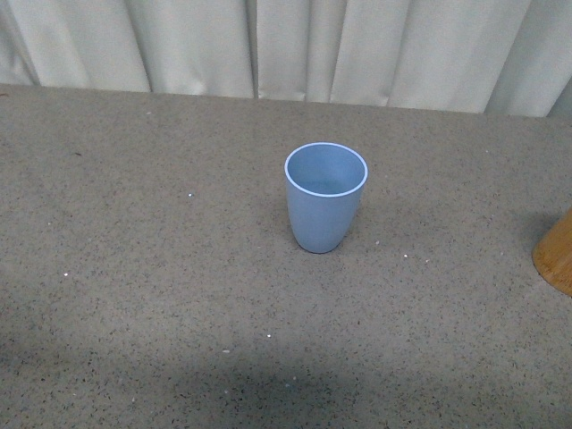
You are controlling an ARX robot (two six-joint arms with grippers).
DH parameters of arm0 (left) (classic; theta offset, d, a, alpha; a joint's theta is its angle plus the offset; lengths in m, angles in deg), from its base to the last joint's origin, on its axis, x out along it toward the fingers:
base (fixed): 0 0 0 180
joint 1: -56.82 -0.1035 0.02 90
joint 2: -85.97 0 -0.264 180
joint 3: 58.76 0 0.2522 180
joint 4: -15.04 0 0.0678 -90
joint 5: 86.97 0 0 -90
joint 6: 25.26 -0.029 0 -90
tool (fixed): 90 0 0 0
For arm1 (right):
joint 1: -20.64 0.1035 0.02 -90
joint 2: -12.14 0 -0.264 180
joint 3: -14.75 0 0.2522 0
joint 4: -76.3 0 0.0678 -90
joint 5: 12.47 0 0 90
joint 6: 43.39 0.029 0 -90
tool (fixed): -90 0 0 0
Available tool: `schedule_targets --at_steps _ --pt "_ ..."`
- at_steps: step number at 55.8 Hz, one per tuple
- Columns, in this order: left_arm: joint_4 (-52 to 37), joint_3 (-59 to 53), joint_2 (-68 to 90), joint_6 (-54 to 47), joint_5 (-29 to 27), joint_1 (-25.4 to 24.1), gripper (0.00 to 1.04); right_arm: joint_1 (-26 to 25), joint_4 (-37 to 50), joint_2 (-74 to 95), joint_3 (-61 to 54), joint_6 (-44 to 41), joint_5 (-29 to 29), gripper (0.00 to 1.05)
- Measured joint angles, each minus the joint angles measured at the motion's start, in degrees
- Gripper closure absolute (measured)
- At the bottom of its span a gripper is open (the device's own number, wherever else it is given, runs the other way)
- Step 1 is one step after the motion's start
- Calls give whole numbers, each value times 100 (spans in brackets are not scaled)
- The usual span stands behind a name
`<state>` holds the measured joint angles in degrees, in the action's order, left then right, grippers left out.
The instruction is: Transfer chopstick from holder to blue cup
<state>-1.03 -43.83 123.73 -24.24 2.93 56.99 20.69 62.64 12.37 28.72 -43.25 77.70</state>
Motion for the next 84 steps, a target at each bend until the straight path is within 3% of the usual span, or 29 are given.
schedule_targets --at_steps 6,8,29,36,40,42,46,49,56,62,84 --pt "2494 0 -2916 -46 17 -2 101 -2 -2 2 0 0 -31 10" --pt "2778 0 -3296 -52 15 -2 101 -2 -4 0 0 0 -26 10" --pt "2975 0 -3748 -52 13 -2 100 -2 -4 -2 0 0 -13 10" --pt "2975 0 -3748 -55 9 -2 78 -2 -7 0 0 2 -13 10" --pt "2977 0 -3748 -55 9 -2 65 85 -173 549 201 289 -778 10" --pt "2979 0 -3755 -55 0 -2 57 -94 352 1416 369 358 -1023 10" --pt "2979 0 -3753 -57 13 -2 39 -603 1801 3340 802 372 -885 10" --pt "2979 0 -3755 -57 11 -2 30 -798 2376 4264 1088 387 -782 10" --pt "2979 0 -3755 -57 2 -2 7 -1102 2883 6255 1840 573 -601 10" --pt "2979 0 -3755 -59 9 -2 7 -1255 2787 7611 2566 984 -503 10" --pt "2979 0 -3755 -59 7 -2 7 -1196 2293 8782 3751 1521 -608 10"
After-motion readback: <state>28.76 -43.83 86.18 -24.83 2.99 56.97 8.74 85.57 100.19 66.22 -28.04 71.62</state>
